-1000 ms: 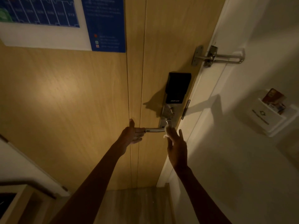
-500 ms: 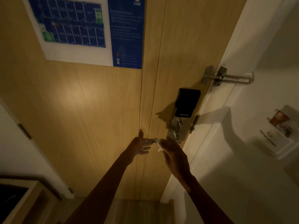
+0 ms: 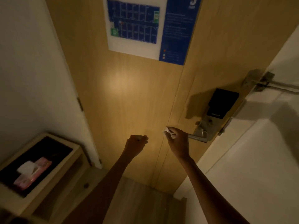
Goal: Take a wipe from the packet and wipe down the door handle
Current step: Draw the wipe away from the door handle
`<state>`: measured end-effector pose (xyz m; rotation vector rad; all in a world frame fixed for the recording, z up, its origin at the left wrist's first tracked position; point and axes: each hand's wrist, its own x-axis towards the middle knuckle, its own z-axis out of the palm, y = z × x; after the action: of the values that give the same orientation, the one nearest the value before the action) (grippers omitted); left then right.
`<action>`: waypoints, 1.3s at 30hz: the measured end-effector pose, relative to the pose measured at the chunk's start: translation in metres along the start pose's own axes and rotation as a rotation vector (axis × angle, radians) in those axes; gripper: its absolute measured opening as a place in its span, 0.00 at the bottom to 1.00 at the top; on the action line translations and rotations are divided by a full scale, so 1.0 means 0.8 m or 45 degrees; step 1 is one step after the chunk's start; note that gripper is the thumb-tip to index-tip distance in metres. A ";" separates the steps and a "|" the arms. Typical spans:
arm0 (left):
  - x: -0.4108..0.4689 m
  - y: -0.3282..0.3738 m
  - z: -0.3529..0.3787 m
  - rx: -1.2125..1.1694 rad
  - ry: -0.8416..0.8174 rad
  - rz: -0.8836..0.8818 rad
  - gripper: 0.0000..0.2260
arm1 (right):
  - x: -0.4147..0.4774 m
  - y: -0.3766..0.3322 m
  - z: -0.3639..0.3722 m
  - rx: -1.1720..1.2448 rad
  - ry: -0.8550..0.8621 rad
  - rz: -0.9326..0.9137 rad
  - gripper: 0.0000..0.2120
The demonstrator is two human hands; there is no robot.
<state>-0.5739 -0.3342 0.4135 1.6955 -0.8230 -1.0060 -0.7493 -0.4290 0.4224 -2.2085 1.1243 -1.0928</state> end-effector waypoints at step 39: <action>-0.055 -0.318 -0.608 0.570 0.691 -0.580 0.21 | -0.026 -0.335 0.699 -0.085 -1.145 -0.247 0.11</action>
<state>-0.1368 -0.0270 0.2778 2.4679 -0.3135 -0.6059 -0.1807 -0.2445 0.2562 -2.4584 0.5507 -0.0382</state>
